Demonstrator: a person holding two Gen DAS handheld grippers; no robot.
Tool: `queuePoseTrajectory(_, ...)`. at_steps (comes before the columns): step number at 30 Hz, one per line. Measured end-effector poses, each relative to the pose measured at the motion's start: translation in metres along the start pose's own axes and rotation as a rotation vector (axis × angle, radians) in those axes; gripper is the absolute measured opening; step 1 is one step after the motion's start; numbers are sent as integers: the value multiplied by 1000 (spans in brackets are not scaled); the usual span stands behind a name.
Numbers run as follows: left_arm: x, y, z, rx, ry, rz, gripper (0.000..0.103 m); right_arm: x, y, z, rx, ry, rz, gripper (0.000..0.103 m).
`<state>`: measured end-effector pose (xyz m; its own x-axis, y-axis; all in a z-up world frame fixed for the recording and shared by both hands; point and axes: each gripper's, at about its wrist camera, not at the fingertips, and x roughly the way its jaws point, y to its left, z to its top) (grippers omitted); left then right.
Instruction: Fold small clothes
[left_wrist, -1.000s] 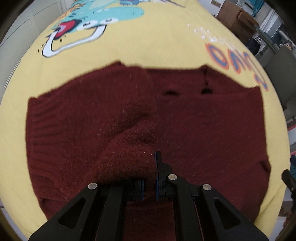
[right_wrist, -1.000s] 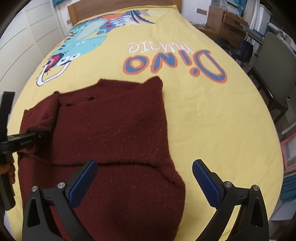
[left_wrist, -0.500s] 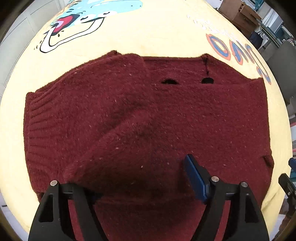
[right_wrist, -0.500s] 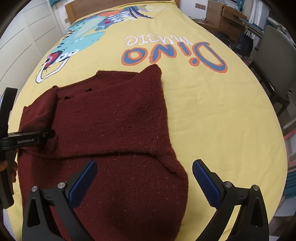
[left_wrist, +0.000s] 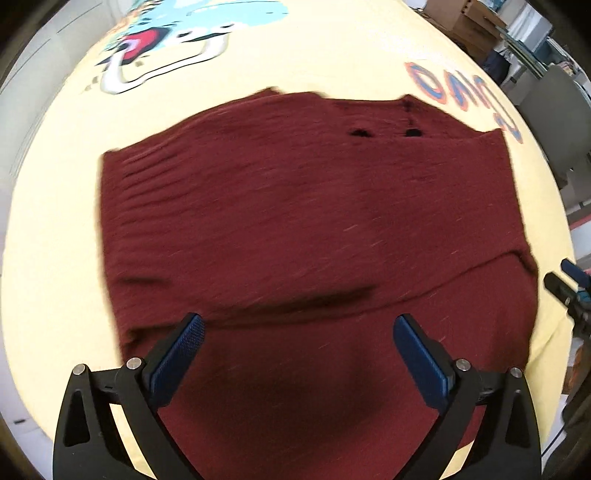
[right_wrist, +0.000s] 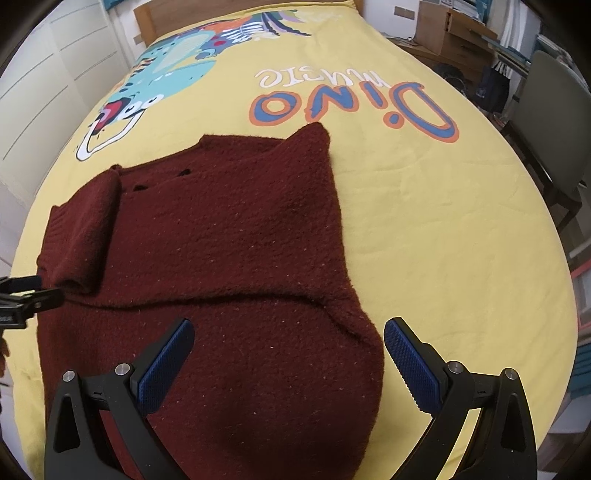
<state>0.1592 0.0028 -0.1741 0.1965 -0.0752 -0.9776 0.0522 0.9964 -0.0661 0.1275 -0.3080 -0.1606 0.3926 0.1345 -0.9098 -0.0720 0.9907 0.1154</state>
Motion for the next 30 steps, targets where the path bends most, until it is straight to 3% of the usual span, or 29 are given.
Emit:
queuePoseTrajectory(9, 3, 82, -13, -110, -13, 68, 100, 2, 27, 0, -58, 14, 9, 102)
queuePoseTrajectory(16, 32, 104, -12, -109, -15, 78, 97, 11, 42, -4, -78, 43, -9, 102)
queuePoseTrajectory(21, 58, 109, -2, -112, 18, 61, 70, 19, 61, -4, -108, 61, -15, 102)
queuePoseTrajectory(26, 63, 107, 7, -102, -23, 24, 61, 18, 97, 12, -192, 35, 2, 102)
queuePoseTrajectory(30, 64, 114, 11, -119, -33, -39, 35, 14, 143, 32, -276, 6, 40, 102)
